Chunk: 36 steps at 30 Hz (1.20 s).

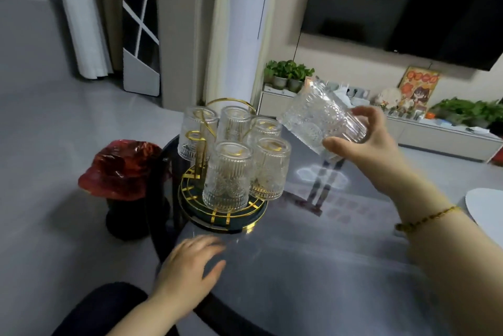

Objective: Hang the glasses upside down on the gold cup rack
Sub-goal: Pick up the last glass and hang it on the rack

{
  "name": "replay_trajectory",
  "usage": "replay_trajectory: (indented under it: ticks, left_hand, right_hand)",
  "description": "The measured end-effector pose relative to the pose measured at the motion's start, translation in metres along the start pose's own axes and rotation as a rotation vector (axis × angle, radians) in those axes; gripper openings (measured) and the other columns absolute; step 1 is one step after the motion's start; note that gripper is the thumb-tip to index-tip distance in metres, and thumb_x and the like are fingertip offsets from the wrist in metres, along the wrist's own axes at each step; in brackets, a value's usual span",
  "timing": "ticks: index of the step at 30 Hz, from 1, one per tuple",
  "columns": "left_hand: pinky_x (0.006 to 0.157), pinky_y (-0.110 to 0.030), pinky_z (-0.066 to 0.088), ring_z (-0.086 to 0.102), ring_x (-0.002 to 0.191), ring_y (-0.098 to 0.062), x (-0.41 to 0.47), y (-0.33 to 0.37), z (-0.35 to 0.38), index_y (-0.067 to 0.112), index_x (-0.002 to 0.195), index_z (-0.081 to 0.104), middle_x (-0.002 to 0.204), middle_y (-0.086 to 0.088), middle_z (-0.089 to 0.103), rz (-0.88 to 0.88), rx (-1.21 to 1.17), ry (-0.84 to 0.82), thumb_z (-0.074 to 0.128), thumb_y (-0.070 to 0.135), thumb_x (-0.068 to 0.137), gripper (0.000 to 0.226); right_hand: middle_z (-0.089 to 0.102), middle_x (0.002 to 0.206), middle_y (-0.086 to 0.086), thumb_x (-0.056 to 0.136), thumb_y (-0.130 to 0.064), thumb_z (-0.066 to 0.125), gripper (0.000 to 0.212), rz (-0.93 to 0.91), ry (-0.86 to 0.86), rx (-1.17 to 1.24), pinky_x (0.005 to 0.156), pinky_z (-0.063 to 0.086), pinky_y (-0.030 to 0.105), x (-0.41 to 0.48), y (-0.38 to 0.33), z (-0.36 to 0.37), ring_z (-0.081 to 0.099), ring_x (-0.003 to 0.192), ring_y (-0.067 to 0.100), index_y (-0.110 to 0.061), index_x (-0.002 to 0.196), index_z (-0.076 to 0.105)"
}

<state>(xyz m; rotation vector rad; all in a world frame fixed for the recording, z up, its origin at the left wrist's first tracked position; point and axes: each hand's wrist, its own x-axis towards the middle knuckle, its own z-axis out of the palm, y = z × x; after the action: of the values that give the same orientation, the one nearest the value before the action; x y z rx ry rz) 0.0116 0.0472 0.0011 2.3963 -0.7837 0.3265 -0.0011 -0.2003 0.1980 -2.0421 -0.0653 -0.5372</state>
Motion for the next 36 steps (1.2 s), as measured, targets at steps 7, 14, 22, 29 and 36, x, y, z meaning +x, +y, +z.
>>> replay_trajectory:
  ticks: [7, 14, 22, 29, 36]
  left_hand:
    - [0.111, -0.034, 0.010, 0.005, 0.137, -0.016, 0.012, -0.043, -0.011, 0.020, 0.140, 0.000, 0.147, 0.006, -0.009, -0.208, -0.042, -0.035, 0.047, 0.041, 0.089, 0.073]
    - [0.108, -0.030, -0.006, -0.012, 0.135, -0.010, 0.012, -0.051, -0.004, 0.026, 0.137, -0.015, 0.135, 0.010, -0.027, -0.183, 0.020, -0.035, 0.036, 0.050, 0.089, 0.074]
    - [0.104, -0.032, -0.019, -0.030, 0.126, -0.016, 0.017, -0.052, -0.007, 0.022, 0.138, -0.008, 0.138, 0.007, -0.026, -0.126, 0.046, -0.029, 0.039, 0.047, 0.089, 0.073]
    - [0.089, -0.050, 0.043, 0.050, 0.117, -0.026, 0.018, -0.049, -0.016, 0.009, 0.120, 0.053, 0.131, -0.007, 0.051, -0.069, 0.119, -0.048, 0.080, 0.041, 0.056, 0.076]
    - [0.096, -0.054, 0.035, 0.044, 0.122, -0.025, 0.020, -0.049, -0.015, 0.009, 0.123, 0.048, 0.136, -0.007, 0.044, -0.091, 0.060, 0.006, 0.078, 0.034, 0.062, 0.073]
  right_hand:
    - [0.054, 0.096, -0.006, 0.061, -0.019, 0.073, 0.054, -0.085, -0.222, -0.049, 0.060, 0.053, 0.015, 0.034, -0.062, 0.052, 0.059, 0.078, 0.007, -0.024, 0.103, 0.039]
    - [0.044, 0.101, -0.004, 0.056, -0.030, 0.075, 0.068, -0.151, -0.370, -0.430, 0.069, 0.044, 0.017, 0.060, -0.082, 0.103, 0.049, 0.081, 0.006, -0.028, 0.109, 0.032]
    - [0.046, 0.107, 0.000, 0.057, -0.034, 0.075, 0.071, -0.149, -0.463, -0.722, 0.078, 0.048, 0.033, 0.086, -0.096, 0.139, 0.050, 0.090, 0.020, -0.024, 0.115, 0.036]
    - [0.048, 0.126, 0.007, 0.062, -0.026, 0.074, 0.073, -0.134, -0.576, -0.765, 0.083, 0.040, 0.026, 0.093, -0.090, 0.159, 0.044, 0.095, 0.015, -0.021, 0.123, 0.034]
    - [0.047, 0.130, 0.008, 0.062, -0.023, 0.075, 0.076, -0.128, -0.661, -0.793, 0.082, 0.042, 0.029, 0.087, -0.071, 0.182, 0.047, 0.101, 0.019, -0.021, 0.126, 0.033]
